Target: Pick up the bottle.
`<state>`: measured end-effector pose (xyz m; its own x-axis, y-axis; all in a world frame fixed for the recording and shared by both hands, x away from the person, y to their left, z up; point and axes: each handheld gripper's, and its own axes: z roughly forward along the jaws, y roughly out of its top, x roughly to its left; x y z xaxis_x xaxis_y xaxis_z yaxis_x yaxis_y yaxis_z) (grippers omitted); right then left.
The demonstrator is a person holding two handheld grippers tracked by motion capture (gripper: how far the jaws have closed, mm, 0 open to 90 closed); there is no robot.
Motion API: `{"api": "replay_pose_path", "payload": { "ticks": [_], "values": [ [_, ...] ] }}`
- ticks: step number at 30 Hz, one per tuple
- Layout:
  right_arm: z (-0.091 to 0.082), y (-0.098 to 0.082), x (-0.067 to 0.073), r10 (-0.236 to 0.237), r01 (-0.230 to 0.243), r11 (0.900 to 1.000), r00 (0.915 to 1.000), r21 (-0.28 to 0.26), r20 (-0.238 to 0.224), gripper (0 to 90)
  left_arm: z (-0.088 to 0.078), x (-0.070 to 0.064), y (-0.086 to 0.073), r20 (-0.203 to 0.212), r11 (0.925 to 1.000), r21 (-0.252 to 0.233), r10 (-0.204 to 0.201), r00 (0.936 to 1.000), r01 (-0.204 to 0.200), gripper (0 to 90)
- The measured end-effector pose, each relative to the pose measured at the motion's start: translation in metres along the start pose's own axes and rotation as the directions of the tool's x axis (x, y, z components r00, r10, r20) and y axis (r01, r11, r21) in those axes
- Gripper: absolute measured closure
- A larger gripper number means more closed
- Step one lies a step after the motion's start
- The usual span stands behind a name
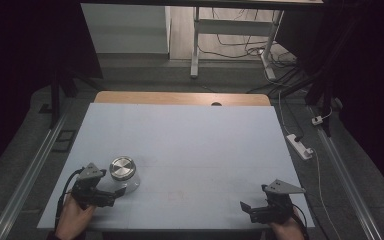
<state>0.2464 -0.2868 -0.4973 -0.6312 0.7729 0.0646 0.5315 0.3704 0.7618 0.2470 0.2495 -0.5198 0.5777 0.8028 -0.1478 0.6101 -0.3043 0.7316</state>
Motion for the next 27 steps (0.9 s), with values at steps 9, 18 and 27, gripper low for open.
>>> {"api": "replay_pose_path", "payload": {
  "ticks": [9,18,27],
  "values": [
    [0.0,0.0,0.0,-0.011,0.011,1.0,0.9999,0.001,-0.008,0.0,0.013,0.002,0.01,0.005,0.9996,0.009,0.026,0.9997,-0.026,0.0],
    [0.001,0.0,0.0,-0.008,0.008,1.0,0.9999,0.002,-0.013,0.0,0.022,0.003,0.019,0.014,0.9985,0.003,0.054,0.9984,-0.054,0.0],
    [0.001,0.0,0.0,-0.009,0.009,1.0,0.9999,0.003,-0.014,0.0,0.027,0.003,0.023,0.008,0.9955,0.003,0.095,0.9955,-0.095,2.7]
  ]
}}
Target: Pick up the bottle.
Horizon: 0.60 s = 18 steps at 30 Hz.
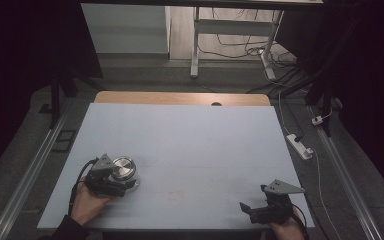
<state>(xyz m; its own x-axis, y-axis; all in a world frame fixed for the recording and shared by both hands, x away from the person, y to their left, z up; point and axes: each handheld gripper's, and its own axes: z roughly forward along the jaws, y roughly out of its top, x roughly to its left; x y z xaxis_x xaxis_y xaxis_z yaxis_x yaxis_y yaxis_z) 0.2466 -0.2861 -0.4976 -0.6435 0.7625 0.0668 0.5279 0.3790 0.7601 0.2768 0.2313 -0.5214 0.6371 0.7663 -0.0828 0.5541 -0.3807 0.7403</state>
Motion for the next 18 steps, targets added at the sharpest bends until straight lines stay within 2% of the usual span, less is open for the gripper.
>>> {"api": "replay_pose_path", "payload": {
  "ticks": [5,7,10,14,18],
  "values": [
    [0.0,0.0,-0.0001,-0.002,0.002,1.0,1.0,0.001,0.0,0.0,0.0003,-0.0018,0.0013,0.007,0.9998,-0.001,0.021,0.9997,-0.021,8.5],
    [-0.0001,0.0,0.0,-0.002,0.002,1.0,1.0,0.001,0.0,0.0,0.0002,-0.0028,0.0016,0.018,0.9996,-0.004,0.028,0.9994,-0.028,13.4],
    [0.0,0.0,0.0001,-0.002,0.002,1.0,1.0,0.001,0.001,0.0,-0.0002,-0.0042,0.0019,0.003,0.999,0.001,0.044,0.999,-0.044,14.7],
    [0.0001,0.0,0.0002,-0.004,0.004,1.0,1.0,0.002,0.002,0.0,0.0001,-0.0043,0.0009,0.002,0.9989,-0.011,0.046,0.9989,-0.046,14.9],
    [0.0,0.0,0.0003,-0.005,0.005,1.0,1.0,0.002,0.003,0.0,-0.0001,-0.0047,0.0024,-0.001,0.9992,0.0,0.041,0.9992,-0.041,15.0]
  ]
}}
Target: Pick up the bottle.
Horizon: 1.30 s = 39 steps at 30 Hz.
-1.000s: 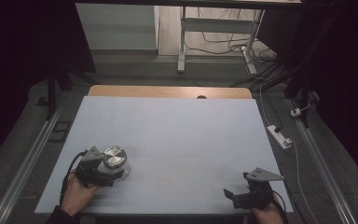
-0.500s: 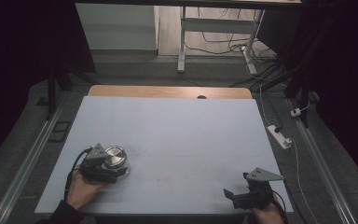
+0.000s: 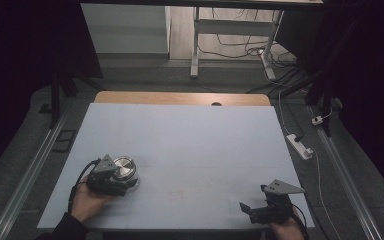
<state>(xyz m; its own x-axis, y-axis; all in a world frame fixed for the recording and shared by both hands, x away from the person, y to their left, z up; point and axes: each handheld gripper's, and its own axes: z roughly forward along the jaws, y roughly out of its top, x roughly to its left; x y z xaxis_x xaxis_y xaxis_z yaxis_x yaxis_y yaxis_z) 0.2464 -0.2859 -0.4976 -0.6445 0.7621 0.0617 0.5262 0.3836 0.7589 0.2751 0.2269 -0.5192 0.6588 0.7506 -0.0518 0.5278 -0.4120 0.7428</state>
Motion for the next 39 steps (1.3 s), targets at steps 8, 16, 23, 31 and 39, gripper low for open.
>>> {"api": "replay_pose_path", "payload": {
  "ticks": [8,16,23,31,39],
  "values": [
    [0.0,0.0,0.0,-0.002,0.002,1.0,1.0,0.0,-0.001,0.0,-0.003,0.001,0.004,-0.009,0.9999,0.001,-0.017,0.9998,0.017,15.2],
    [0.0,0.0,0.0,-0.003,0.003,1.0,1.0,0.002,-0.001,0.0,-0.011,0.001,0.01,0.008,0.9997,-0.02,-0.013,0.9999,0.013,15.2],
    [0.0,0.0,0.0,0.001,-0.001,1.0,1.0,0.0,-0.003,0.0,-0.016,-0.005,0.027,0.032,0.9989,-0.039,0.026,0.9992,-0.025,15.2],
    [0.0,0.0,0.0,0.001,-0.001,1.0,1.0,0.001,-0.002,0.0,-0.013,-0.014,0.043,0.068,0.9971,-0.031,0.072,0.995,-0.07,15.3],
    [0.0,0.0,0.0,0.0,0.0,1.0,1.0,0.005,-0.001,0.0,-0.008,-0.02,0.06,0.105,0.9942,-0.033,0.105,0.9889,-0.102,15.3]
  ]
}}
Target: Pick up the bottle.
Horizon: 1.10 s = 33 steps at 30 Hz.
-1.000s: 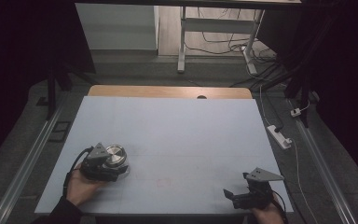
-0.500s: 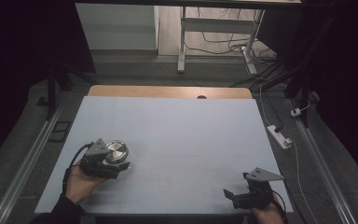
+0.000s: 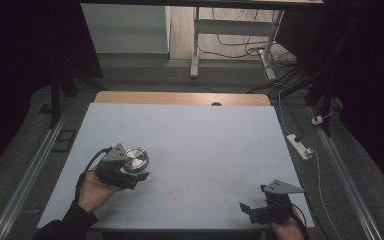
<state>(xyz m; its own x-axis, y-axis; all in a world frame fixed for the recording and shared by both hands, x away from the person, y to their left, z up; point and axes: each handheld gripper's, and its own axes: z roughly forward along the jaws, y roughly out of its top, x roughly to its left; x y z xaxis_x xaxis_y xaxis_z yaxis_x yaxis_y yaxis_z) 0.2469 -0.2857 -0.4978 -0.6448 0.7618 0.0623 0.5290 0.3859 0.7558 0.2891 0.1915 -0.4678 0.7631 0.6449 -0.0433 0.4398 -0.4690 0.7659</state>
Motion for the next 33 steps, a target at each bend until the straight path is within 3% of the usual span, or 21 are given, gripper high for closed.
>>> {"api": "replay_pose_path", "payload": {
  "ticks": [11,22,33],
  "values": [
    [0.0,0.0,0.0,0.0,0.0,1.0,1.0,0.0,-0.001,0.0,0.018,-0.008,0.032,0.057,0.9987,-0.003,0.051,0.9971,-0.051,15.2],
    [0.0,0.0,0.0,-0.002,0.002,1.0,1.0,-0.001,-0.002,0.0,0.039,-0.02,0.065,0.104,0.9937,-0.005,0.112,0.9883,-0.112,15.3],
    [0.0,0.0,0.0,-0.003,0.003,1.0,1.0,0.0,-0.003,0.0,0.053,-0.03,0.079,0.144,0.9904,-0.004,0.137,0.98,-0.138,15.3]
  ]
}}
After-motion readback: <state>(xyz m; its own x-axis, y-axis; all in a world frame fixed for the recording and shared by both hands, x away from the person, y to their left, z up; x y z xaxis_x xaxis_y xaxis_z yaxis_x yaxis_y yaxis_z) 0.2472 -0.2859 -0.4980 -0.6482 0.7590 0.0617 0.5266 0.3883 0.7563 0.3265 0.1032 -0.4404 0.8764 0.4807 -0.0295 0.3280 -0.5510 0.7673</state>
